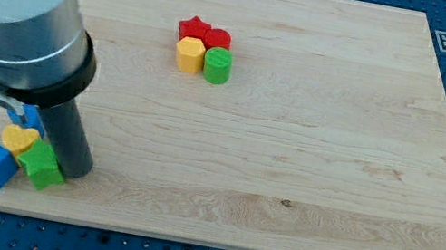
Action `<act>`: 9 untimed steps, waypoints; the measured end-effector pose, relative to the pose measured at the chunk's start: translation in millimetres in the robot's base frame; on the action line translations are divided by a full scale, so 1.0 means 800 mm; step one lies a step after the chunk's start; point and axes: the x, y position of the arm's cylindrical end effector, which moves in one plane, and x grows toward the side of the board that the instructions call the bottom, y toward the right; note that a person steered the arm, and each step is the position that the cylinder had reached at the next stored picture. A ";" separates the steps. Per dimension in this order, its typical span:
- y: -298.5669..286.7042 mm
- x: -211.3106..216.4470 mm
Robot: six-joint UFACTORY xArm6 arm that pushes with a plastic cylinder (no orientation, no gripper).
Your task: Push the red star into the green star
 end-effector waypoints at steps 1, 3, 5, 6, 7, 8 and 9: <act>0.001 0.000; 0.122 -0.051; 0.256 -0.141; 0.299 -0.200; 0.300 -0.261; 0.267 -0.267; 0.236 -0.331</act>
